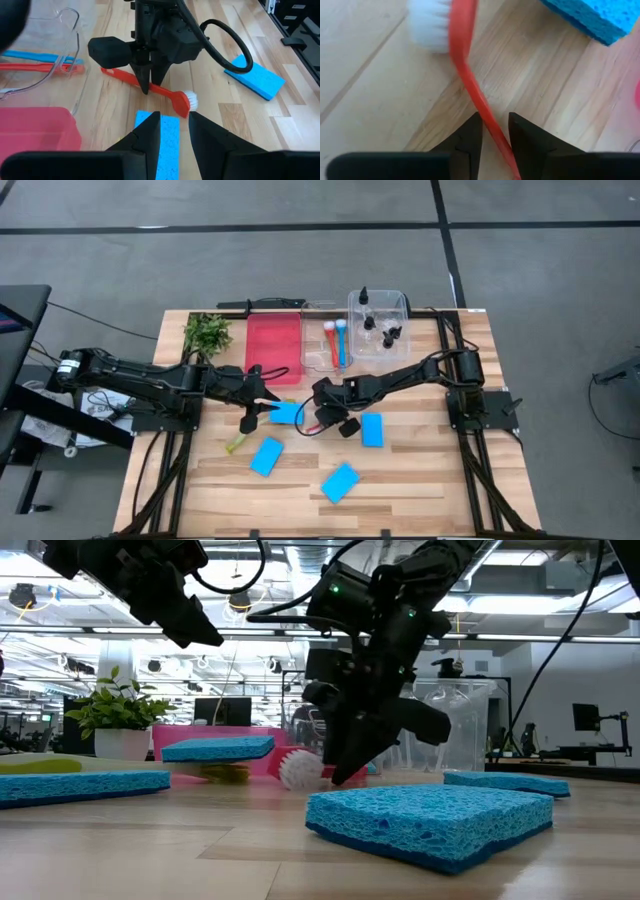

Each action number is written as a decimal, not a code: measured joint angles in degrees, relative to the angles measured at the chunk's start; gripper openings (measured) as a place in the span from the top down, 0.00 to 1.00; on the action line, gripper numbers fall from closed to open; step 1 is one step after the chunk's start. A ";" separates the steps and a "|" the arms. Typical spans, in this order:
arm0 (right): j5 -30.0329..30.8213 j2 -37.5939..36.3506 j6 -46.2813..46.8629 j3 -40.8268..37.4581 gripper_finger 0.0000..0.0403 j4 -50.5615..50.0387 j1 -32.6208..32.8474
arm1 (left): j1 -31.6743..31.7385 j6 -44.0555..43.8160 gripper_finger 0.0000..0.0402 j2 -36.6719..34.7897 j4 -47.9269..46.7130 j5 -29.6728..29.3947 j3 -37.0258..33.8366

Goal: Pick & Place Kitchen Sink Supplies
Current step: Put the orange dish brush into the left transparent bin

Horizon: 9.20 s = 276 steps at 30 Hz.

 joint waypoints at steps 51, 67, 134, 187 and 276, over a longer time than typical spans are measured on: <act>13.61 -42.06 3.29 -0.12 0.94 3.90 16.67 | -0.02 0.88 0.74 0.00 0.43 -0.02 0.00; 25.15 -36.05 15.55 -0.10 0.99 14.86 7.79 | -0.02 0.87 0.74 0.00 0.73 -0.02 0.00; 8.81 -25.15 50.42 -30.73 0.64 10.65 0.75 | 0.00 0.85 0.74 0.02 1.68 -0.02 0.00; 8.84 -20.58 53.41 -33.41 0.93 22.75 1.70 | -0.02 0.85 0.74 0.02 2.16 -0.02 0.00; 49.12 -19.64 45.39 -25.49 0.93 58.36 -3.05 | -0.02 0.85 0.74 0.02 2.77 -0.02 0.02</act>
